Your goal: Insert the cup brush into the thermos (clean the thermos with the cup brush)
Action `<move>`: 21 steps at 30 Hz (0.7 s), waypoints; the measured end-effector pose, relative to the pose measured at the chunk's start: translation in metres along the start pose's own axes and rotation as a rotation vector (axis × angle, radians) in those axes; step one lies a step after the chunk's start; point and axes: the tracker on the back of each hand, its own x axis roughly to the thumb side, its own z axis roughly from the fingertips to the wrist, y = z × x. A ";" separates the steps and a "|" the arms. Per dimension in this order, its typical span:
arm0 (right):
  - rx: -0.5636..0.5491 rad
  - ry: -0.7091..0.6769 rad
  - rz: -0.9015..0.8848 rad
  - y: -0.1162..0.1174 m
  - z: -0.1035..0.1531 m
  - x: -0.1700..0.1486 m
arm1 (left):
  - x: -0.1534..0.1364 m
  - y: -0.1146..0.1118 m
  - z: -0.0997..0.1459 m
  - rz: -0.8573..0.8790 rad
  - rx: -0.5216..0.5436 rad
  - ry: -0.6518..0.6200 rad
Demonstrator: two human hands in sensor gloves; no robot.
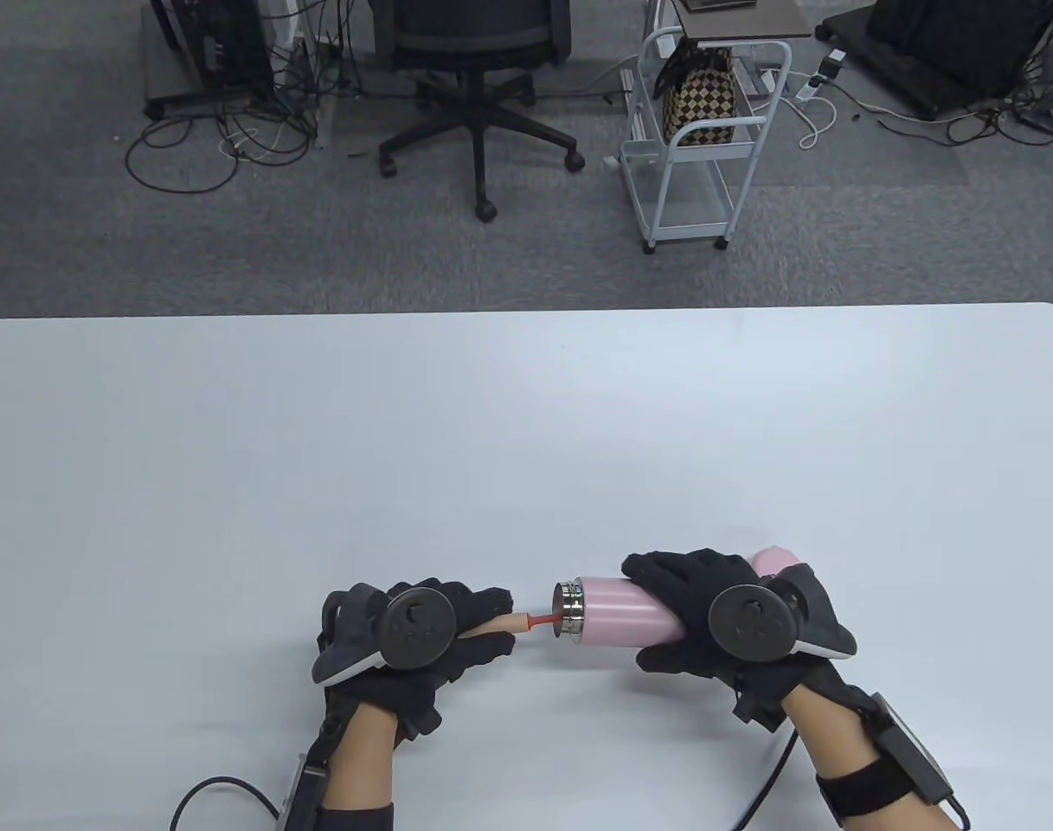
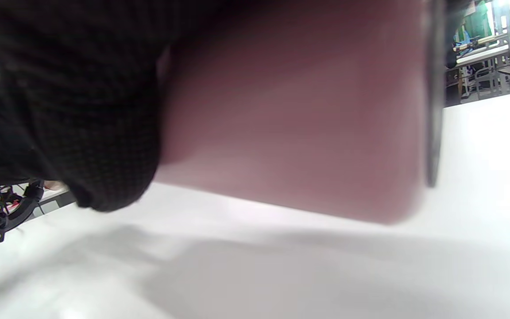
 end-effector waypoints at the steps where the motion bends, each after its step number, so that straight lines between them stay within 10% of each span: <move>1: 0.005 0.005 0.005 0.000 0.000 -0.001 | -0.001 0.001 0.000 -0.010 0.006 0.001; 21: -0.147 0.162 -0.168 -0.019 0.013 -0.048 | -0.075 0.018 0.036 0.050 0.197 0.368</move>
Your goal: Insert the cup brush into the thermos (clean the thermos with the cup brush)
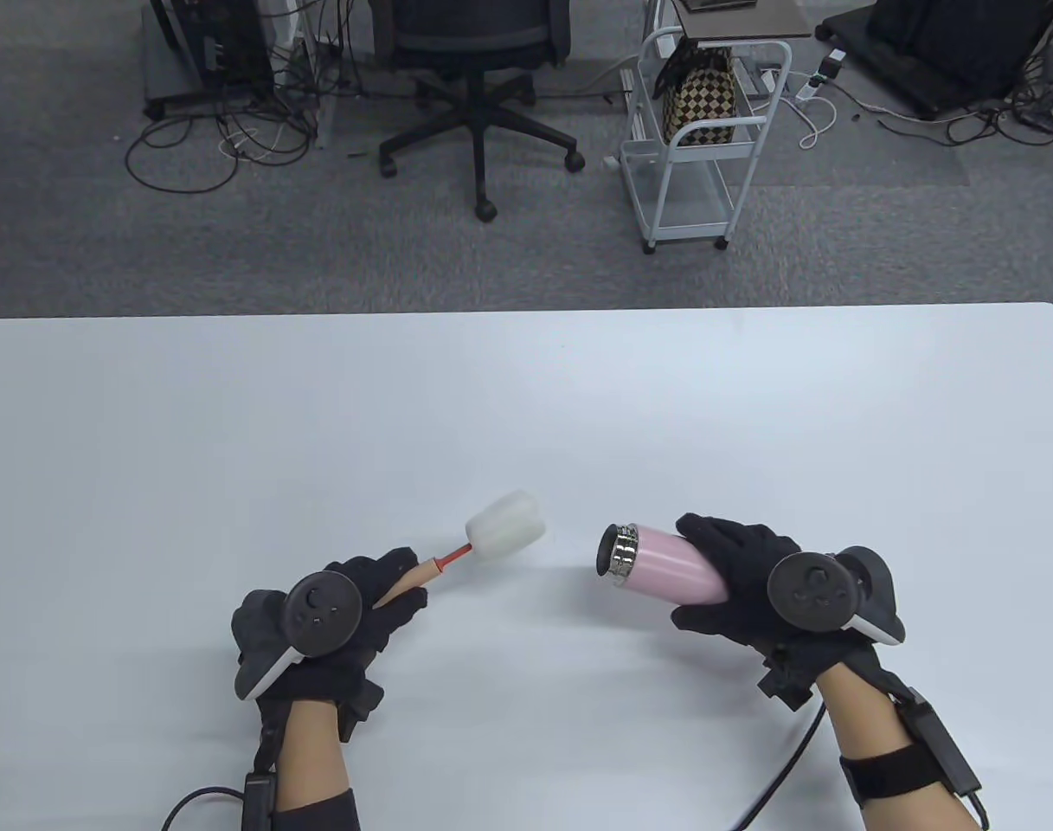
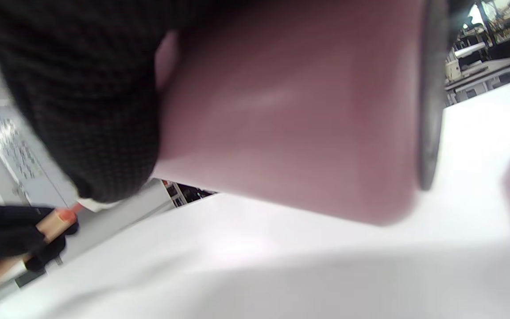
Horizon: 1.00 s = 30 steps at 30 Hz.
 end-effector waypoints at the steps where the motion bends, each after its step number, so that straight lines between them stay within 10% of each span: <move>1: -0.008 0.011 -0.059 0.001 0.000 -0.002 | -0.005 -0.001 0.000 -0.028 0.021 0.044; 19: -0.098 0.104 -0.891 0.015 -0.001 -0.015 | -0.048 -0.029 -0.007 -0.201 -0.086 0.520; 30: -0.075 0.099 -0.948 0.019 -0.002 -0.010 | -0.045 -0.036 -0.010 -0.281 -0.109 0.561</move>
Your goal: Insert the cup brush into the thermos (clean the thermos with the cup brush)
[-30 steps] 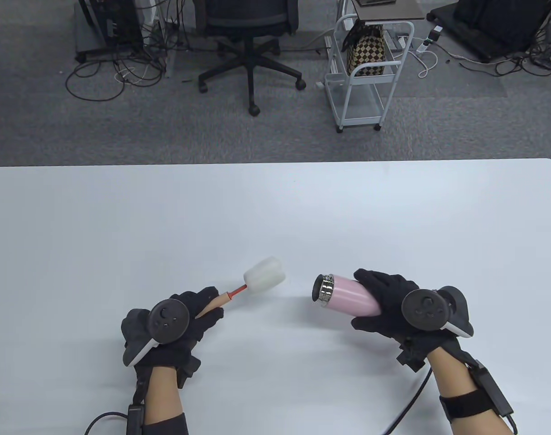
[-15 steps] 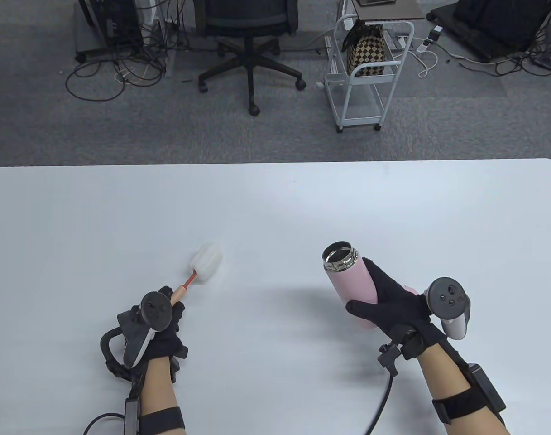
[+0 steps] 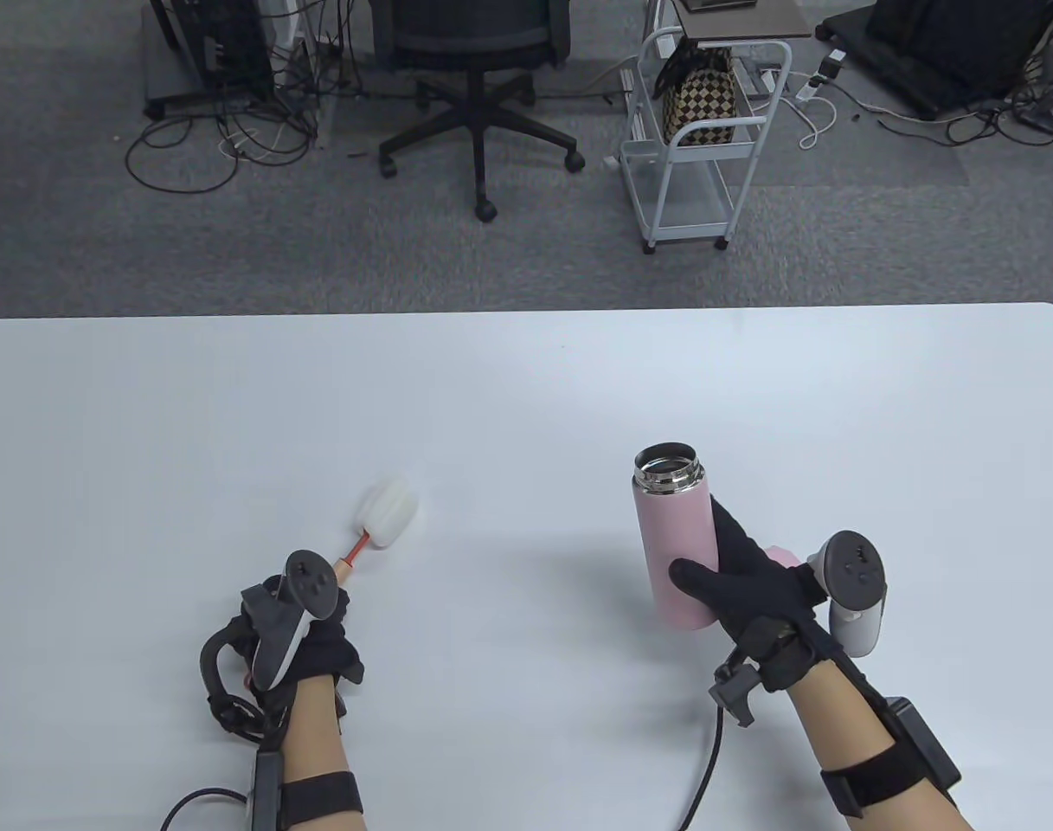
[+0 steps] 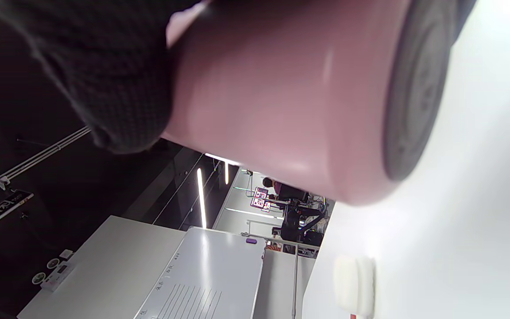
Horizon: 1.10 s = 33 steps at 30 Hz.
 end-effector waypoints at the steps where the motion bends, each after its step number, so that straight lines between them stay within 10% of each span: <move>1: 0.001 0.005 -0.015 0.000 0.000 -0.001 | -0.001 0.000 0.001 0.004 -0.012 -0.003; 15: 0.012 0.029 -0.033 0.014 0.001 -0.003 | 0.016 0.043 0.041 0.500 0.133 -0.277; 33: 0.100 0.116 -0.050 0.067 0.007 -0.018 | 0.118 0.001 0.078 1.071 -0.410 -0.778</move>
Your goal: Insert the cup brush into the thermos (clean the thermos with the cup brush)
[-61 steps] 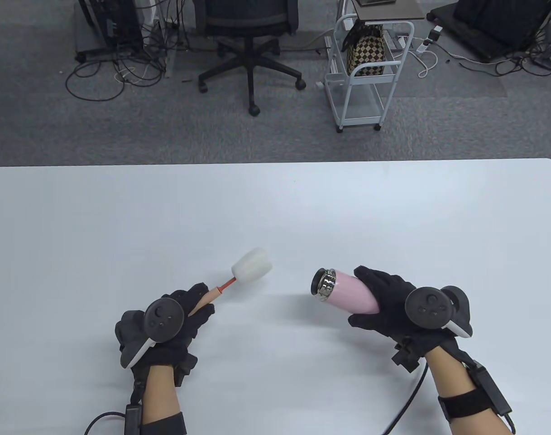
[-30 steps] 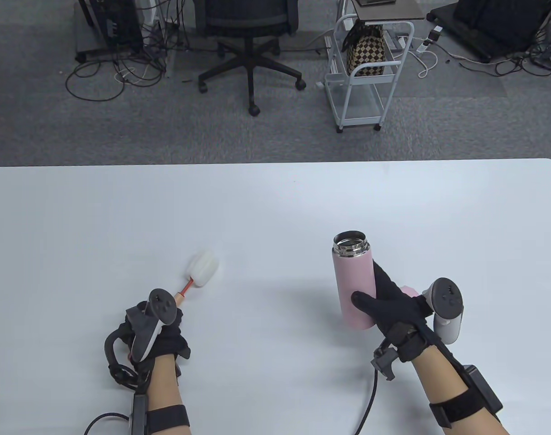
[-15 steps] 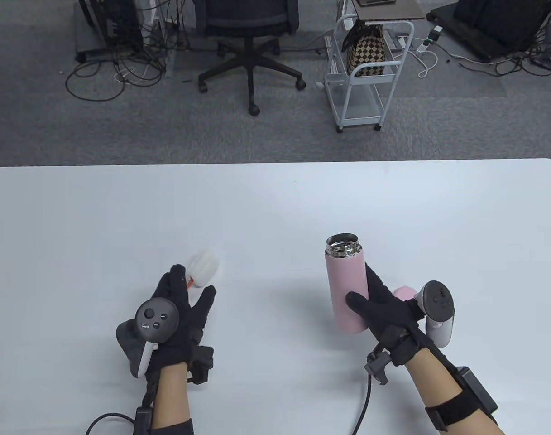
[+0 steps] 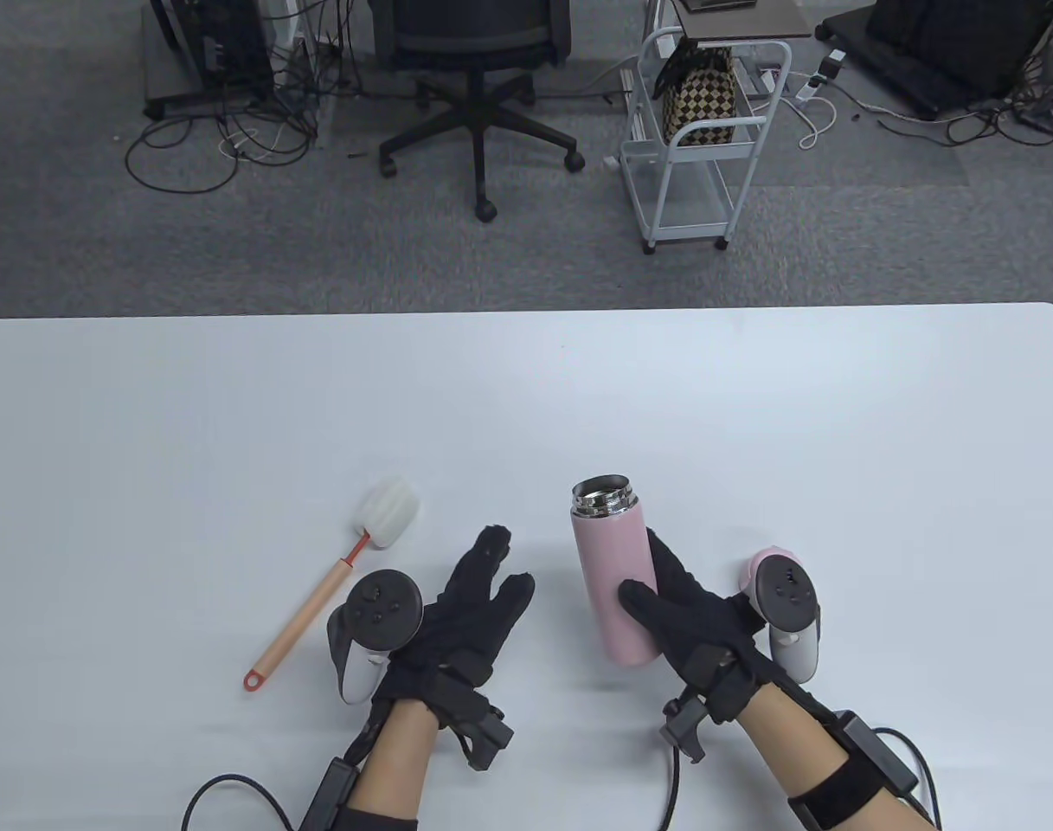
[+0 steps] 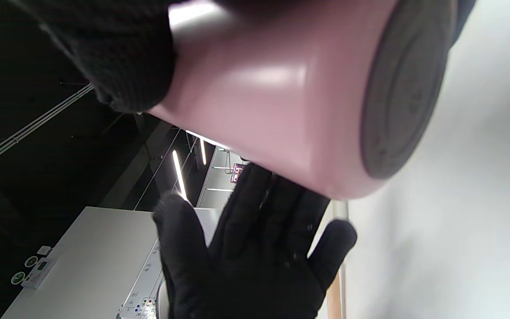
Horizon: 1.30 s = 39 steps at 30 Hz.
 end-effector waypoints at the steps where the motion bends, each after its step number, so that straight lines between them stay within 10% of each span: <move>1: 0.002 0.002 0.002 0.002 0.000 0.000 | 0.000 -0.003 -0.001 0.020 -0.024 -0.004; 12: 0.015 -0.030 -0.018 0.037 0.008 0.012 | 0.008 -0.032 -0.006 0.113 -0.177 -0.056; 22: -0.017 -0.115 0.117 0.032 0.008 0.023 | 0.011 -0.017 0.000 0.204 -0.002 -0.087; 33: -0.313 -0.118 0.809 -0.033 0.007 0.034 | 0.005 0.018 0.009 0.089 0.229 -0.039; 39: -0.316 0.251 1.224 -0.070 0.001 0.022 | 0.002 0.026 0.012 0.051 0.280 -0.012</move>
